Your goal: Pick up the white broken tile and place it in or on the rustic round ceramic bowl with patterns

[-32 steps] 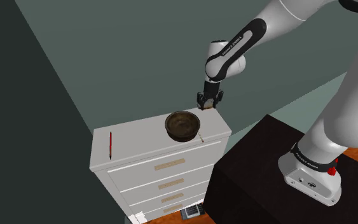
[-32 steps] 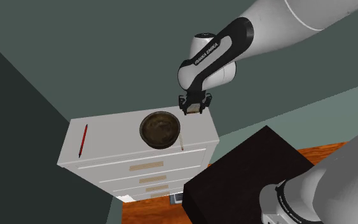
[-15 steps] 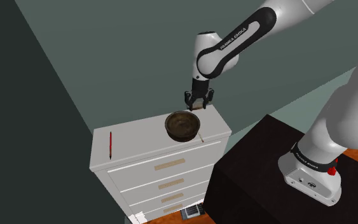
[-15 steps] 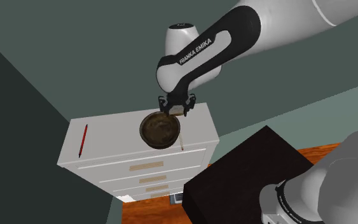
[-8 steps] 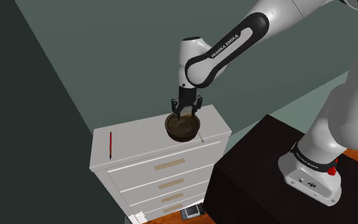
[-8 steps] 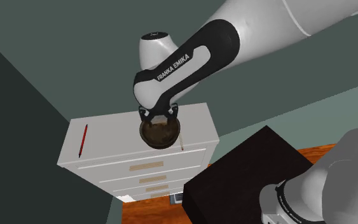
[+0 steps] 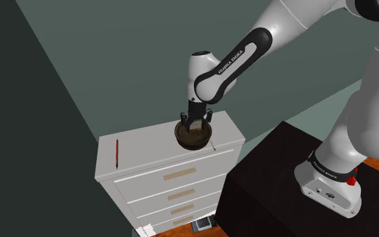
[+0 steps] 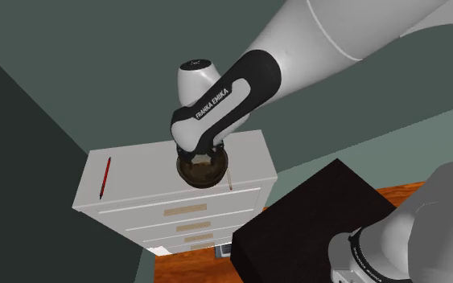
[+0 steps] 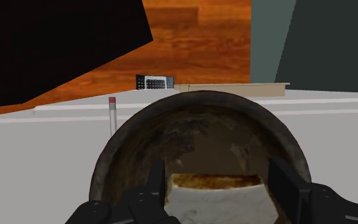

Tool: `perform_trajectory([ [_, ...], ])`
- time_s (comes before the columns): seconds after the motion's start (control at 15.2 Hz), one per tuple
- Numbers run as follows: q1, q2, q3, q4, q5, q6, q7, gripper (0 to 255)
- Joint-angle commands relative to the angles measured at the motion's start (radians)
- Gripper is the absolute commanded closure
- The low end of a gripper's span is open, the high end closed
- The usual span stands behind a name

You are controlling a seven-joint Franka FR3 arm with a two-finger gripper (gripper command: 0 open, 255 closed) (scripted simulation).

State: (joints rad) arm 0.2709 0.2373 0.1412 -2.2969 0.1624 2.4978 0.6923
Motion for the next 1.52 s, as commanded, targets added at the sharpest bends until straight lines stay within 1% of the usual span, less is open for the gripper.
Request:
perform_trajectory([
  [0.0,0.001,0.024,0.0,-0.001,0.0,0.025,-0.002,255],
  [0.26,0.002,0.066,-0.001,-0.001,0.0,0.067,-0.007,255],
  [0.73,0.002,0.066,-0.001,-0.001,0.0,0.067,-0.007,255],
  [0.79,0.002,0.066,-0.001,-0.001,0.0,0.067,-0.007,0],
  [1.12,0.002,0.066,-0.001,-0.001,0.0,0.067,-0.007,0],
  [1.39,-0.009,-0.039,-0.004,0.011,-0.001,-0.051,-0.007,0],
  [1.45,-0.009,-0.039,-0.004,0.011,-0.001,-0.051,-0.007,0],
])
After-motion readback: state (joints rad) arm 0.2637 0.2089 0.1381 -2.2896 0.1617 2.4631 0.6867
